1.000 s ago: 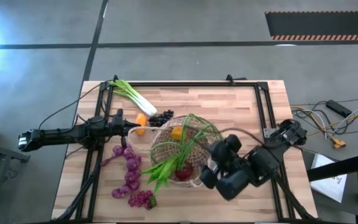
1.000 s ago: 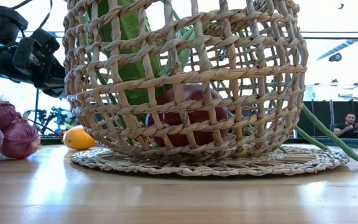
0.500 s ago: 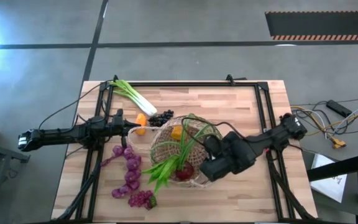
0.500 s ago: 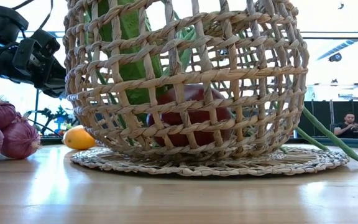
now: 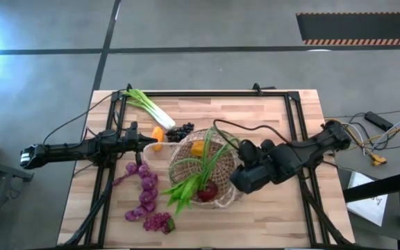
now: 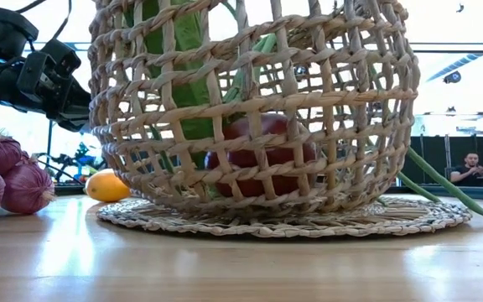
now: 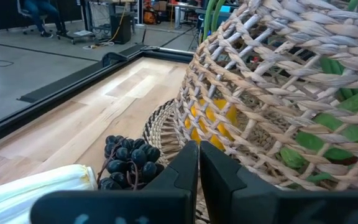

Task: Build produce basket
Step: Put the string beans into the basket

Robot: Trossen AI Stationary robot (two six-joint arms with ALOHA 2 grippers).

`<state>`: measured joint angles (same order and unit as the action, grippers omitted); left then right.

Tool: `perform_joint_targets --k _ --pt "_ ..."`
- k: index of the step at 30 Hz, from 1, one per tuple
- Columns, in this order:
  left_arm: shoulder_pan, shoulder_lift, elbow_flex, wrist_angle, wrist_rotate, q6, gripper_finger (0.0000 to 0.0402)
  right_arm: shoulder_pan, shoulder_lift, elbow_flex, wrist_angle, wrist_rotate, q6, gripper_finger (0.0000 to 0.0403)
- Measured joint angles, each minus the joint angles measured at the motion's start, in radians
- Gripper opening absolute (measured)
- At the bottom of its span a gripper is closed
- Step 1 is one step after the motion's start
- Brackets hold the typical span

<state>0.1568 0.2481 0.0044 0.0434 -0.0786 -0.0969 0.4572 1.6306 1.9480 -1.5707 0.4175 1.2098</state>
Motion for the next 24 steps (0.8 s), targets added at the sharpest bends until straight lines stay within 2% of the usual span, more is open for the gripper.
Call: perform_joint_targets --k 10,18,24 --pt "0.000 0.000 0.000 0.000 0.000 0.000 0.0000 -0.058 -0.038 -0.239 0.010 -0.045 0.020 0.0138" --pt "0.000 0.000 0.000 0.000 0.000 0.000 0.0000 -0.121 -0.038 -0.249 0.082 0.087 -0.105 0.0117" --pt "0.000 0.000 0.000 0.000 0.000 0.000 0.0000 -0.149 -0.038 -0.208 0.091 0.234 -0.156 0.0110"
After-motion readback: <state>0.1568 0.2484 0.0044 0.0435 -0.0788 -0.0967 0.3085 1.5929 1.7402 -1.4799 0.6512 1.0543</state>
